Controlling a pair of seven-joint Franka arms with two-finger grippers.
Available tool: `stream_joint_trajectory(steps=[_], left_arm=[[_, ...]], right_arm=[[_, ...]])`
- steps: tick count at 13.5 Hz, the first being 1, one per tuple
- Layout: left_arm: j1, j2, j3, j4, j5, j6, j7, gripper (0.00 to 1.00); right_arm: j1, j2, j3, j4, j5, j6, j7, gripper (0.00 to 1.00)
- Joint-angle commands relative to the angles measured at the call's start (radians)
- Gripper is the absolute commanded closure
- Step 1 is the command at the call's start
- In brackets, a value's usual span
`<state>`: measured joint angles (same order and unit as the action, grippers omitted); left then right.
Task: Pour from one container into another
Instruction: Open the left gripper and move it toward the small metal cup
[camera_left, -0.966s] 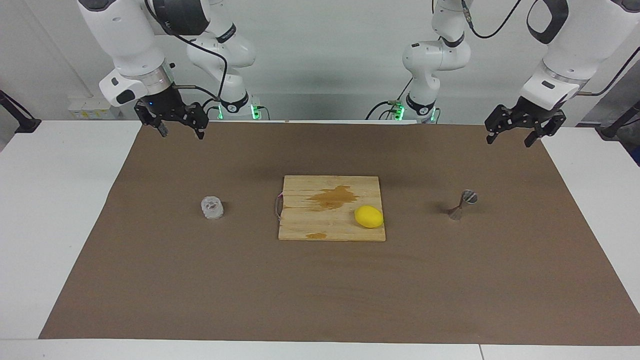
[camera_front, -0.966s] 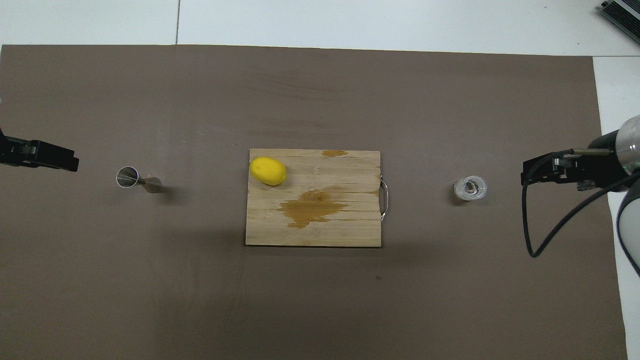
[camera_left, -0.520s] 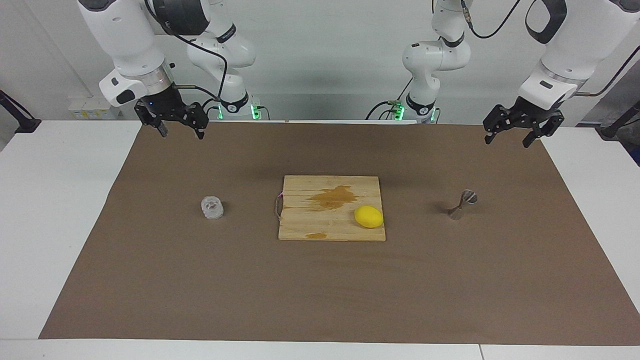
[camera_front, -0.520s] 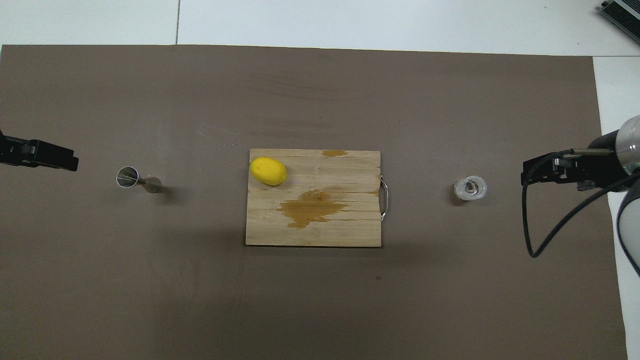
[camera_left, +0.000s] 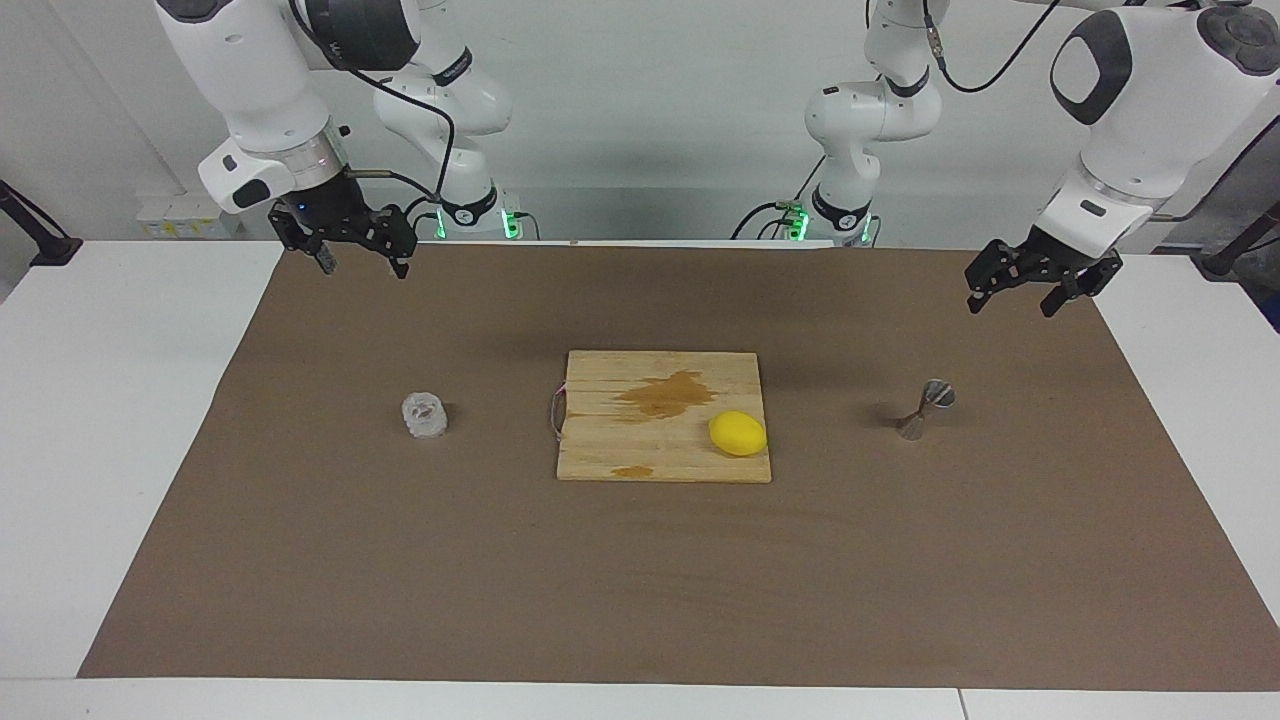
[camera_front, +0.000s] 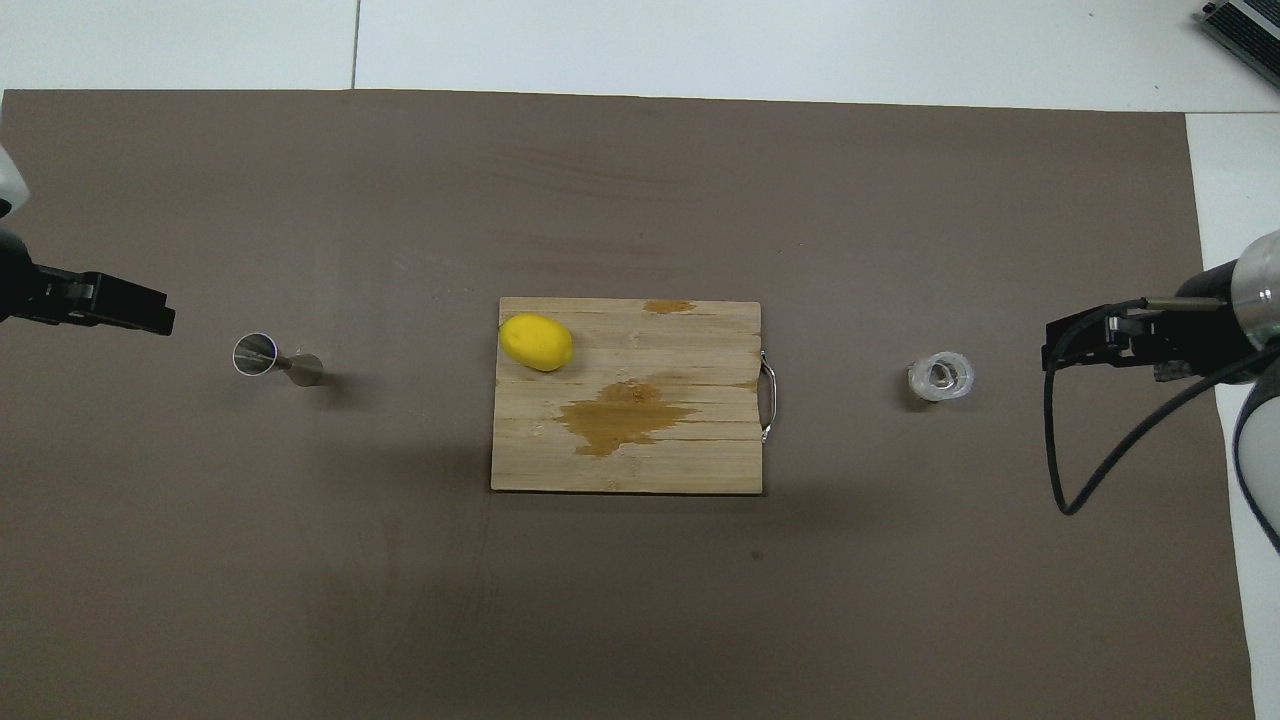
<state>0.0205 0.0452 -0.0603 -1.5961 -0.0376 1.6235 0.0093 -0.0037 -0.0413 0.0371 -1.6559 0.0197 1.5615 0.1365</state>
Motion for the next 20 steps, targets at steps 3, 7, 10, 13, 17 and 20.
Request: stream_joint_trajectory(steps=[3, 7, 10, 13, 17, 20], left_arm=[[0.053, 0.048, 0.005, 0.010, -0.123, 0.003, -0.190, 0.00], [0.150, 0.108, 0.005, 0.007, -0.217, -0.019, -0.302, 0.00], [0.189, 0.154, 0.005, 0.001, -0.278, -0.040, -0.417, 0.00], [0.260, 0.217, 0.005, 0.001, -0.399, -0.056, -0.465, 0.00], [0.312, 0.289, 0.005, 0.001, -0.505, -0.057, -0.574, 0.00], [0.334, 0.344, 0.005, -0.001, -0.586, -0.056, -0.681, 0.00]], right_arm=[[-0.010, -0.022, 0.003, -0.024, 0.020, 0.003, 0.011, 0.00], [-0.010, -0.022, 0.003, -0.024, 0.020, 0.003, 0.011, 0.00], [-0.010, -0.022, 0.003, -0.024, 0.020, 0.003, 0.011, 0.00], [-0.010, -0.022, 0.003, -0.024, 0.020, 0.003, 0.011, 0.00], [-0.010, -0.020, 0.003, -0.024, 0.020, 0.003, 0.011, 0.00], [-0.010, -0.022, 0.003, -0.024, 0.020, 0.005, 0.011, 0.00]])
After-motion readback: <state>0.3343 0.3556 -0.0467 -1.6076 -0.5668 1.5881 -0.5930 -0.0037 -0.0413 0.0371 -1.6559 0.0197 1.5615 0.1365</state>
